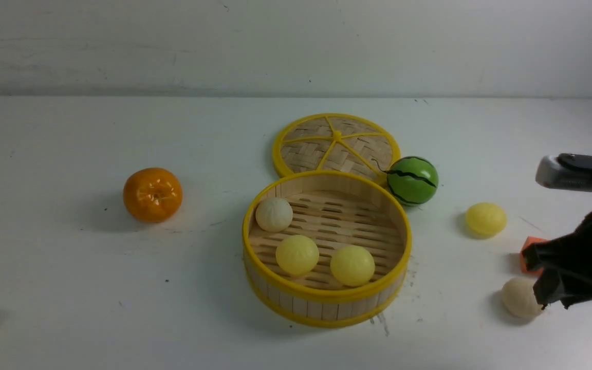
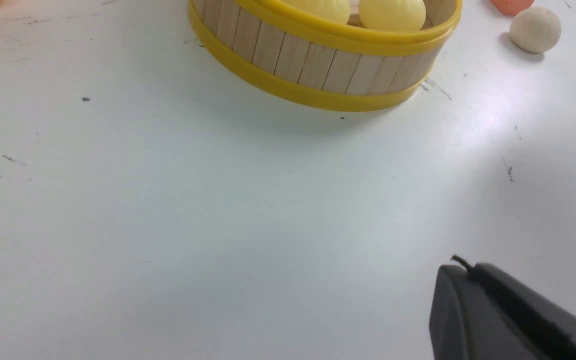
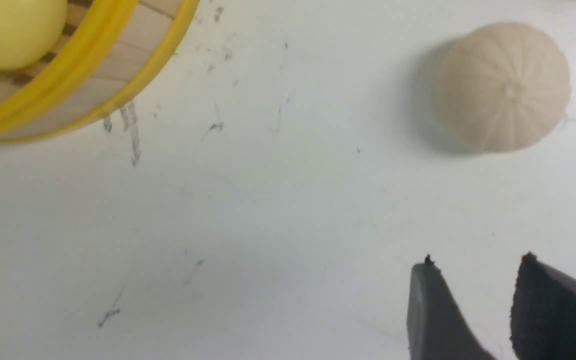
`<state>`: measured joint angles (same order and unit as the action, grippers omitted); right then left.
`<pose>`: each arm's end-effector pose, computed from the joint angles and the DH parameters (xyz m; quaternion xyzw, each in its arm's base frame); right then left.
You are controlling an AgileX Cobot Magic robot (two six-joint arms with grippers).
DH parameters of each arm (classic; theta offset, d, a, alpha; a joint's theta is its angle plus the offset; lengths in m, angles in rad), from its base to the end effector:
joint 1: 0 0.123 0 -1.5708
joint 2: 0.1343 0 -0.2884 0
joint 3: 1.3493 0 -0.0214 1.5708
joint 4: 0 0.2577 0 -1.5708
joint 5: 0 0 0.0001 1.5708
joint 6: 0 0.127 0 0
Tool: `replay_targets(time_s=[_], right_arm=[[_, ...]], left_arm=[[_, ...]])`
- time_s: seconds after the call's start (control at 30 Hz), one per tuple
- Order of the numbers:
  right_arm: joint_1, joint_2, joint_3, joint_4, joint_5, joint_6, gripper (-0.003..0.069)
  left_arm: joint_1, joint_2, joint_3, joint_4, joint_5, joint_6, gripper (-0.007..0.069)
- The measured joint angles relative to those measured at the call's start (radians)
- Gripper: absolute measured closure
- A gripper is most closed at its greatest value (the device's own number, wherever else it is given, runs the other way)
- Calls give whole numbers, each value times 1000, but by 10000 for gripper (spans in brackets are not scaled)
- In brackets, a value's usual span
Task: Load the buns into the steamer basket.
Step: Use the right arm to grab a steamed stuffed bun
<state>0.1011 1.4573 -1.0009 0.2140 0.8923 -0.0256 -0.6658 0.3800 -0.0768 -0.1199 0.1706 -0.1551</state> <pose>0.2898 0.0505 0.2194 -0.0089 0.9838 0.0982 0.1496 0.0950 -0.0779 0.1827 0.1673 0.8124 -0.2603 0.4943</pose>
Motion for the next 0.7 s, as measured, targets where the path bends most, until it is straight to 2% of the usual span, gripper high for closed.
replay_targets(time_s=[0.27, 0.7], right_arm=[[-1, 216, -102, -33, -28, 26, 420], [-62, 266, -113, -45, -96, 46, 420]], left_arm=[[0, 0, 0, 0, 0, 0, 637], [0, 0, 0, 0, 1, 0, 627]])
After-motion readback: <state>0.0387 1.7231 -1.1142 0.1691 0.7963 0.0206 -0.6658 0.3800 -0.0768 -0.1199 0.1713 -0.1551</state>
